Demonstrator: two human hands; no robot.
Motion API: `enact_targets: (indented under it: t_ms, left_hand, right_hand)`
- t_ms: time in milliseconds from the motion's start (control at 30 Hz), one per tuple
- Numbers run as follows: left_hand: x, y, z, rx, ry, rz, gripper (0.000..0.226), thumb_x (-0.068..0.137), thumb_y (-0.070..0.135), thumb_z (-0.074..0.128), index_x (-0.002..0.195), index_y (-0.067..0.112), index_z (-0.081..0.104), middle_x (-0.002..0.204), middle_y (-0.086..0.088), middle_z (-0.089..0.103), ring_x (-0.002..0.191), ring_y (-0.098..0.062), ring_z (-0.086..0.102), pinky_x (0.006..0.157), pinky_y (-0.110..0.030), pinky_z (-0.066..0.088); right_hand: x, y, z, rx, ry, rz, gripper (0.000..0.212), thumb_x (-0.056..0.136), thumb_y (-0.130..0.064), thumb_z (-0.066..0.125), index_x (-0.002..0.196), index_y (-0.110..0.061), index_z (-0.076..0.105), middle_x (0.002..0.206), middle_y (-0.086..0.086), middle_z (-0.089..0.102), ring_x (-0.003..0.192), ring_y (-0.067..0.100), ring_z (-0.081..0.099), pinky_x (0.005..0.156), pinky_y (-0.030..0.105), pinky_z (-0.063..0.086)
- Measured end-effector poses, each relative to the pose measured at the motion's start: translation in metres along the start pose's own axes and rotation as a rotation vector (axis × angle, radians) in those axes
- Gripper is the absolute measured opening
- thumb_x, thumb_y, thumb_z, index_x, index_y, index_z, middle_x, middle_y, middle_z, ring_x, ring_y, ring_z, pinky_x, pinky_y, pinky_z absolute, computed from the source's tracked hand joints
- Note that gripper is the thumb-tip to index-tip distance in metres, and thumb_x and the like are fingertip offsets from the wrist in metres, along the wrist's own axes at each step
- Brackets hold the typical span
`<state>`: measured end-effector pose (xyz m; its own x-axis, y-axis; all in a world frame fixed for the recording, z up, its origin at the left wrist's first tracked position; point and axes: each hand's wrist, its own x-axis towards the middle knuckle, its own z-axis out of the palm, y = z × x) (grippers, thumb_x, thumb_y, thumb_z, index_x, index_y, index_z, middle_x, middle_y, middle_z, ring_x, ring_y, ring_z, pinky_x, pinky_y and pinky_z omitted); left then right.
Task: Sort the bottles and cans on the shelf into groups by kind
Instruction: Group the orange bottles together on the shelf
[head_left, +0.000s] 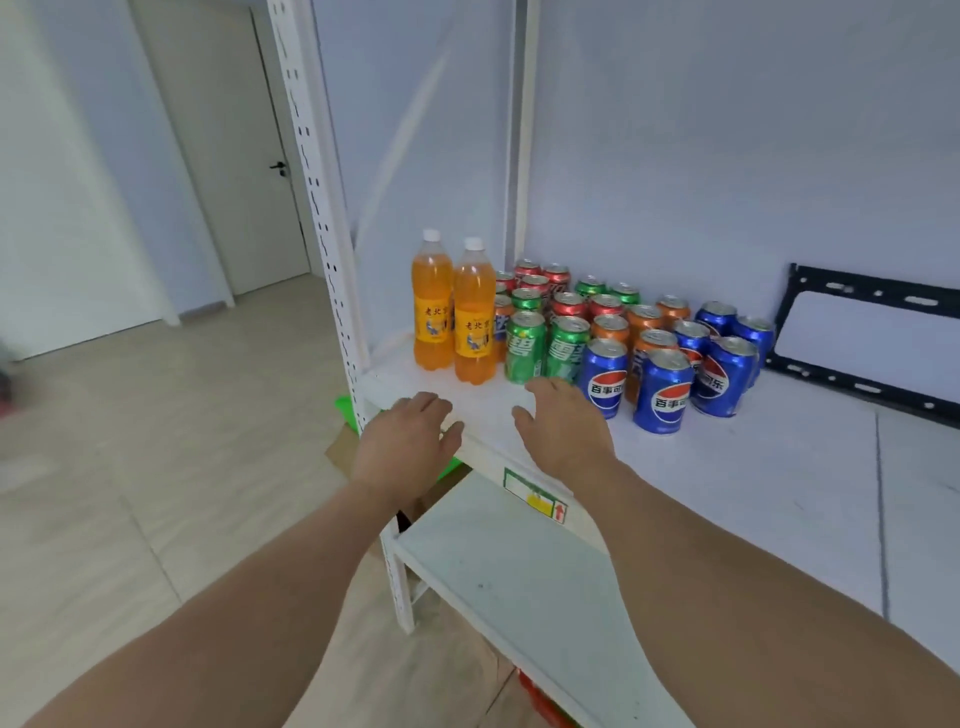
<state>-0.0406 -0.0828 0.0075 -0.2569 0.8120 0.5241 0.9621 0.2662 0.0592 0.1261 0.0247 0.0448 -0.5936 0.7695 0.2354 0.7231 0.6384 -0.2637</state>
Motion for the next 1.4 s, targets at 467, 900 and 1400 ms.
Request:
enact_targets:
  t_ms: [467, 900, 1400]
  left_hand:
    - [0.178, -0.106, 0.082, -1.087, -0.227, -0.6, 0.102, 0.076, 0.079, 0.04, 0.156, 0.023, 0.012, 0.159, -0.005, 0.027, 0.143, -0.024, 0.032, 0.113, -0.048, 0.033]
    - [0.201, -0.11, 0.106, -1.284, -0.349, -0.351, 0.053, 0.079, 0.074, 0.053, 0.116, 0.037, 0.049, 0.109, 0.005, 0.066, 0.101, -0.018, 0.065, 0.091, -0.046, 0.052]
    - [0.064, 0.107, 0.017, -1.632, -0.924, -0.215, 0.069, 0.075, 0.08, 0.049, 0.124, 0.033, 0.059, 0.11, -0.002, 0.073, 0.099, -0.023, 0.071, 0.092, -0.051, 0.053]
  right_hand:
    - [0.177, -0.072, 0.057, 0.844, 0.252, 0.389, 0.063, 0.085, -0.048, 0.069, 0.139, -0.037, 0.038, 0.117, -0.016, 0.056, 0.106, 0.009, 0.056, 0.085, 0.03, 0.043]
    - [0.148, -0.087, 0.065, 0.949, 0.424, 0.638, 0.034, 0.081, -0.043, 0.075, 0.102, -0.04, 0.048, 0.102, -0.018, 0.063, 0.09, 0.001, 0.062, 0.069, 0.019, 0.048]
    - [-0.125, -0.037, -0.01, 0.985, 0.818, 0.91, 0.056, 0.081, -0.052, 0.071, 0.13, -0.035, 0.048, 0.114, -0.006, 0.064, 0.102, 0.02, 0.063, 0.087, 0.047, 0.055]
